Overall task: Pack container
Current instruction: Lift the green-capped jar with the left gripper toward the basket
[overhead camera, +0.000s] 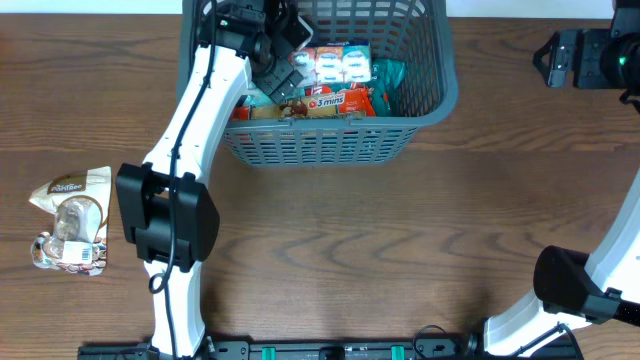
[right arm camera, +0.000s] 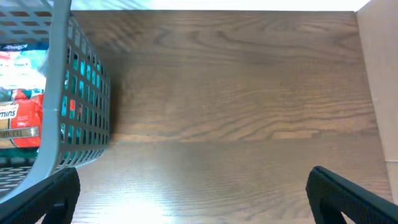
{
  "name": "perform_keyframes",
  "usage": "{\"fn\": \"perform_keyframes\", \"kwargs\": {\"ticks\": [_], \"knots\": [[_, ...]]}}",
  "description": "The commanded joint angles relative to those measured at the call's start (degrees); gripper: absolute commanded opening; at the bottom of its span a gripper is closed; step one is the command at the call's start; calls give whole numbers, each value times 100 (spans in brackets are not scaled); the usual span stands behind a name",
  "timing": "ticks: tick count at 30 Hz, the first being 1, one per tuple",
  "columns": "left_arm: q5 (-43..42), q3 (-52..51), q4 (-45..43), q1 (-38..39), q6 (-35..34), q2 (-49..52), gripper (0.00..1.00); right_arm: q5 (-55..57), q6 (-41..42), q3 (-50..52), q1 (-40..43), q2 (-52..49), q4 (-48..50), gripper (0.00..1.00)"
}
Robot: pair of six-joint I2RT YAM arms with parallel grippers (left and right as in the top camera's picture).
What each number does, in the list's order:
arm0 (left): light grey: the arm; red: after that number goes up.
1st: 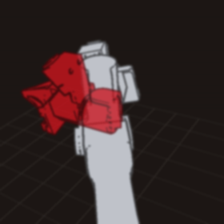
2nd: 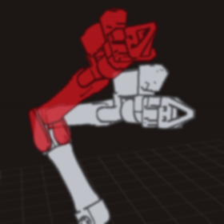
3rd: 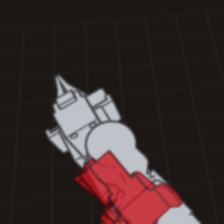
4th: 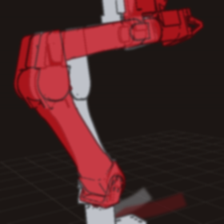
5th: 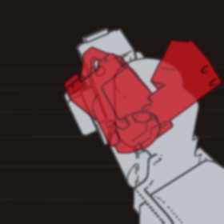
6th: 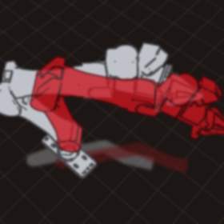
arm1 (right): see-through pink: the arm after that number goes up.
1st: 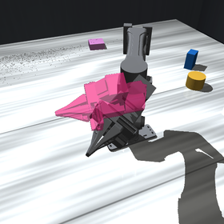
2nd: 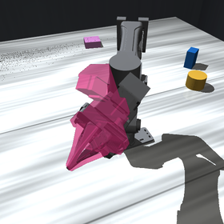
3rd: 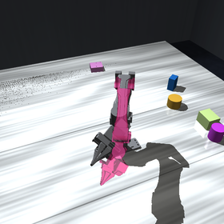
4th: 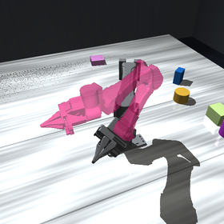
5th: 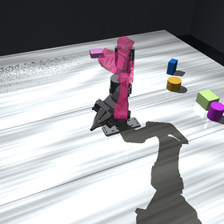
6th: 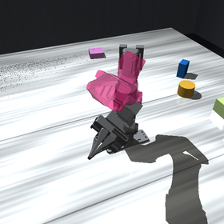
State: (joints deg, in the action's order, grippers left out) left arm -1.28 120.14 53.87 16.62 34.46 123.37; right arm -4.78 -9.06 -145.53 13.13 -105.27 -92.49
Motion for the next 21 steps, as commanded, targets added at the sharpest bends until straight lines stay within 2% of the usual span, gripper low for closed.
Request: {"fn": "perform_keyframes", "kwargs": {"ticks": [1,9,13,17,19,21], "knots": [[87,153,133,-15,-162,-614,99,-63,-22,15,28,15,9,99],[1082,354,354,-203,-688,-2426,98,-63,-24,15,31,15,13,99],[1366,354,595,-702,-1526,-3331,99,-63,-24,15,28,15,13,99],[1891,352,1438,-1788,-2922,-3936,98,-63,-24,15,28,15,15,99],[1888,348,1971,-2404,-3252,-4041,98,-66,-22,15,28,15,15,99],[1847,332,2496,-2977,-3261,-4024,98,-63,-22,15,28,15,22,99]]}}
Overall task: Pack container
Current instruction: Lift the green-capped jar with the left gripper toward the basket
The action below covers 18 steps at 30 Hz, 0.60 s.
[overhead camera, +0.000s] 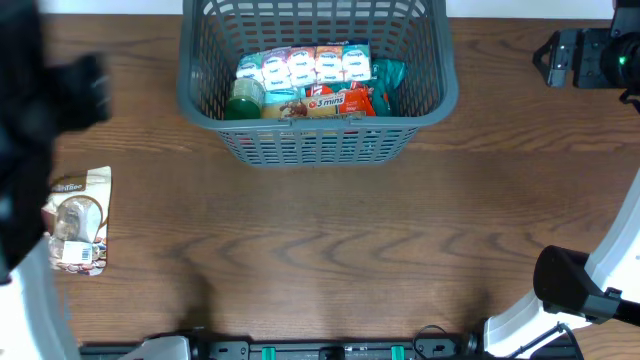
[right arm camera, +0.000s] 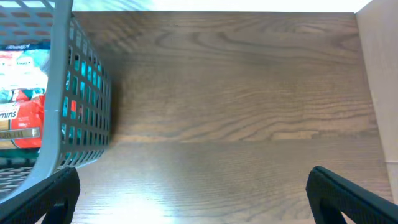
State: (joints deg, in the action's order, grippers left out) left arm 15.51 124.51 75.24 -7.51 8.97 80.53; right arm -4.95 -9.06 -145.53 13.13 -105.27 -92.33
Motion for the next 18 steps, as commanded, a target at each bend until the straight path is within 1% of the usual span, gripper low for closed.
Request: {"fn": "perform_keyframes", "kwargs": {"ticks": [1,3,5,7,8,10,15,18], "knots": [[151,-155,581,-848,-632,295,99,-48,-22,15,28,15,20,99],[-160,-321,763,-1281,-278,374,99,-48,-22,15,28,15,46,99],[-1088,-621,555,-1744,249,437,98,-48,-22,15,28,15,79,99],[-2002,-981,385,-2096,1095,540,99,-46,-22,15,28,15,101,99],[-2280,-1185,345,-2247,1541,614,99,-46,-22,15,28,15,105,99],[-2389,-1596,151,-2446,2055,737,99,-46,-22,15,28,15,125,99],[-2387,-2920,-828,-3075,2203,1067,98,-46,-22,15,28,15,256,99],[-2387,-3722,-1296,-3425,2496,1294,99,-46,-22,15,28,15,339,99]]}}
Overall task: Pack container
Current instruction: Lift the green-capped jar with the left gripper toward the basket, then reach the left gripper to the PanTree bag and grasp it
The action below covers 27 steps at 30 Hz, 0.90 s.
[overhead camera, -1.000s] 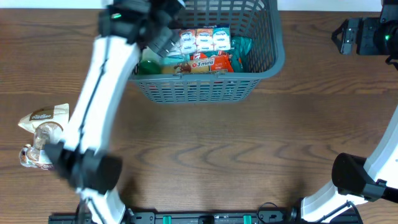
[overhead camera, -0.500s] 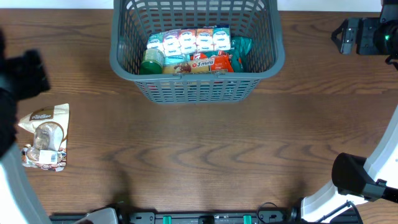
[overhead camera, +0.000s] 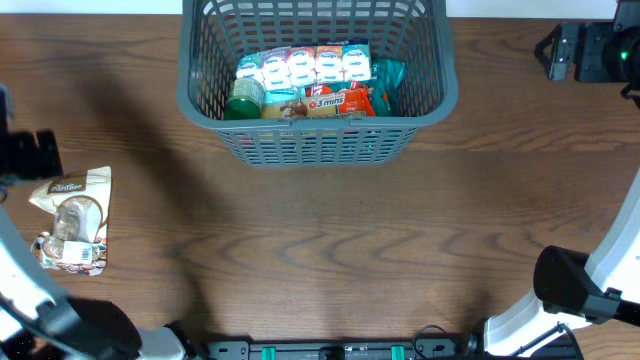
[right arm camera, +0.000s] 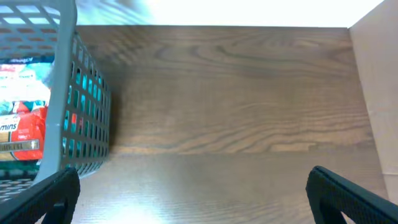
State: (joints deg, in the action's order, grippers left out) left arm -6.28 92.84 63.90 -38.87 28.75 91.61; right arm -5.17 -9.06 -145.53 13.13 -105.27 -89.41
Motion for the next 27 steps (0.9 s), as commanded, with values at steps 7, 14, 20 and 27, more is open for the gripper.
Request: {"fn": "perform_keyframes", "kwargs": {"ticks": [7,14,20,27], "knots": [[-210,-1687,-916,-557,1351,688,99,-22,17,15,28,15,299,99],[-205,-1746,-1281,-557,1768,1150,99,-24,138,15,28,15,391,99],[33,-1746,-1700,-557,1816,1589,98,-24,330,15,28,15,380,99],[31,-1746,-1816,-533,1812,2247,99,-24,380,15,28,15,376,99]]}}
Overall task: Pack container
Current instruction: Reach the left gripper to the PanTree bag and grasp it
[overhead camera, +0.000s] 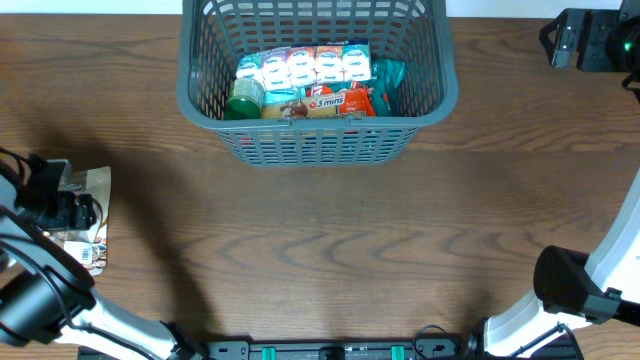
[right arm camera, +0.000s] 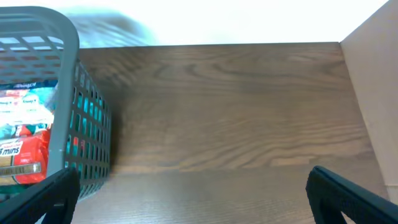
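A grey mesh basket (overhead camera: pixel 320 145) stands at the far middle of the table, its corner also showing in the right wrist view as the basket (right arm camera: pixel 65 118). It holds a row of small cartons (overhead camera: pixel 305 66), a green-lidded can (overhead camera: pixel 243 100), a red packet (overhead camera: pixel 335 100) and a teal bag (overhead camera: pixel 390 75). A tan and clear snack bag (overhead camera: pixel 93 183) lies at the left edge. My left gripper (overhead camera: pixel 72 208) sits right over that bag, hiding most of it, fingers seemingly apart. My right gripper (right arm camera: pixel 193 199) hangs open and empty at the far right, seen from overhead as the right gripper (overhead camera: pixel 590 40).
Bare wood table (overhead camera: pixel 330 250) stretches between the basket and the near edge. A beige wall or board (right arm camera: pixel 373 93) borders the table's right side in the right wrist view.
My left gripper has moved from just above and left of the snack bag to directly over it. My right gripper has shifted slightly toward the far edge, still open.
First my left gripper was inside the basket at its left end. Then the arm was out at the far left and a green-lidded can stood in the basket. After that the gripper was near the snack bag, and now it covers it. The right gripper stayed open throughout.
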{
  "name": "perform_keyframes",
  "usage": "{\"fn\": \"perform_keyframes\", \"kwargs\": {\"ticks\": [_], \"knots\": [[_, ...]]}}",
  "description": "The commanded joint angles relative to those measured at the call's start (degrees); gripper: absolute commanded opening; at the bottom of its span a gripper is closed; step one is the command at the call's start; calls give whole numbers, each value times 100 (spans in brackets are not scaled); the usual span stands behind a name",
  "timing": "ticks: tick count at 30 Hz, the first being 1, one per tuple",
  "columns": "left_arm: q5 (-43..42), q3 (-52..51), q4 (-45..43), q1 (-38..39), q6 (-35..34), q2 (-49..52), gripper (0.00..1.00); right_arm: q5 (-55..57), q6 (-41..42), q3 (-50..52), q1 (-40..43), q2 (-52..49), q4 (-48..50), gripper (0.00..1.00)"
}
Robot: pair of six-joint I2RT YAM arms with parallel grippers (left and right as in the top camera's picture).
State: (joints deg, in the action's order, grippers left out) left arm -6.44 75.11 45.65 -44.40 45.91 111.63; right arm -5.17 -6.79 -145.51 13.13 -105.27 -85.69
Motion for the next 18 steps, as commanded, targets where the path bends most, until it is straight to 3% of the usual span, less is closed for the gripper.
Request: {"fn": "perform_keyframes", "kwargs": {"ticks": [1,9,14,16,18], "knots": [[46,26,9,37,96,308,99,-24,212,13,28,15,7,99],[70,26,-151,175,96,535,98,-24,422,13,-48,15,24,99],[59,26,-107,179,26,535,69,-24,422,13,-85,15,37,99],[13,26,-109,199,-37,533,51,-24,422,13,-85,15,46,99],[-74,26,-109,229,-76,533,41,-24,422,13,-83,15,42,99]]}}
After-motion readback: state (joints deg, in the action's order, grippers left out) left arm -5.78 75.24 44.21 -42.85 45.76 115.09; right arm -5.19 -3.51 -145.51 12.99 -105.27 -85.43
